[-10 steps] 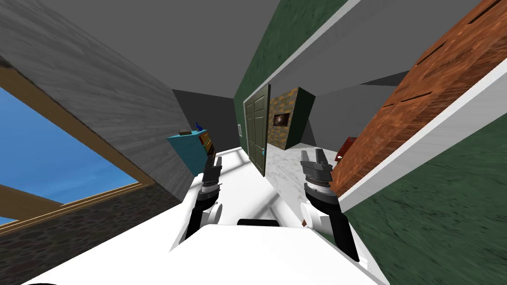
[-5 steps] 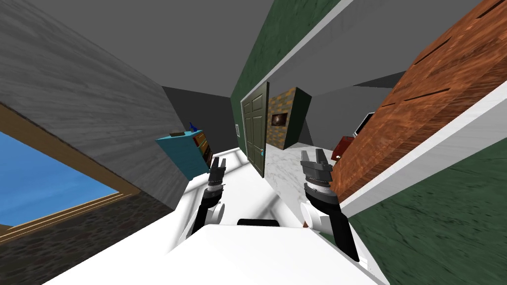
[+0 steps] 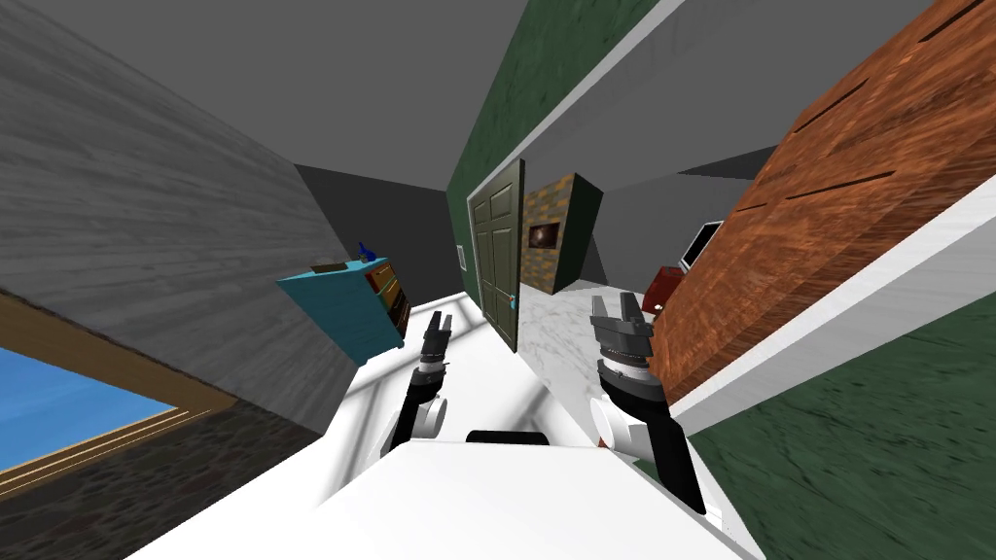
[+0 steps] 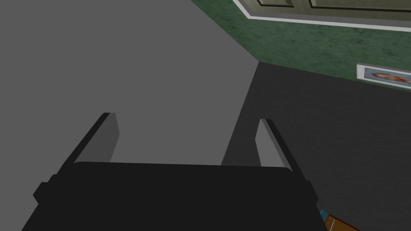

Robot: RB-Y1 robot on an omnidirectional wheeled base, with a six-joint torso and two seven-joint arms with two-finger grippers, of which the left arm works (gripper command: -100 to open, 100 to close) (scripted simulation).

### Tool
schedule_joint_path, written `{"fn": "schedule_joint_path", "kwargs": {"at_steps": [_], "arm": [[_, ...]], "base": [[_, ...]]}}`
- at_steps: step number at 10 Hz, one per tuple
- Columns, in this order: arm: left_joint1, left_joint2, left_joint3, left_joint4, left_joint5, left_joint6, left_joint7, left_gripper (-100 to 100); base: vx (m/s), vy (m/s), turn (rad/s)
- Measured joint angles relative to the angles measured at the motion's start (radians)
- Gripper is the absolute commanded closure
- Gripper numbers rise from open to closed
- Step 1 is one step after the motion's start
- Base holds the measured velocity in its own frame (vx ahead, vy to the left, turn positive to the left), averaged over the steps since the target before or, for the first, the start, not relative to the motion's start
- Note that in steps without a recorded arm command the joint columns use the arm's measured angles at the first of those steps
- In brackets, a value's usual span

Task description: Push the door open

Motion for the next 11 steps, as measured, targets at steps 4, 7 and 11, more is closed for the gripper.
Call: {"fn": "schedule_joint_path", "kwargs": {"at_steps": [4,7,11], "arm": [[-0.048,0.013,-0.016,0.107,-0.005,-0.010,0.023,-100],[-0.079,0.017,-0.034,0.180,-0.011,-0.012,0.037,-100],[-0.107,0.032,-0.055,0.278,-0.017,-0.030,0.064,-100]], "base": [[0.091,0.034,-0.095],[0.092,0.038,-0.097],[0.093,0.035,-0.100]]}}
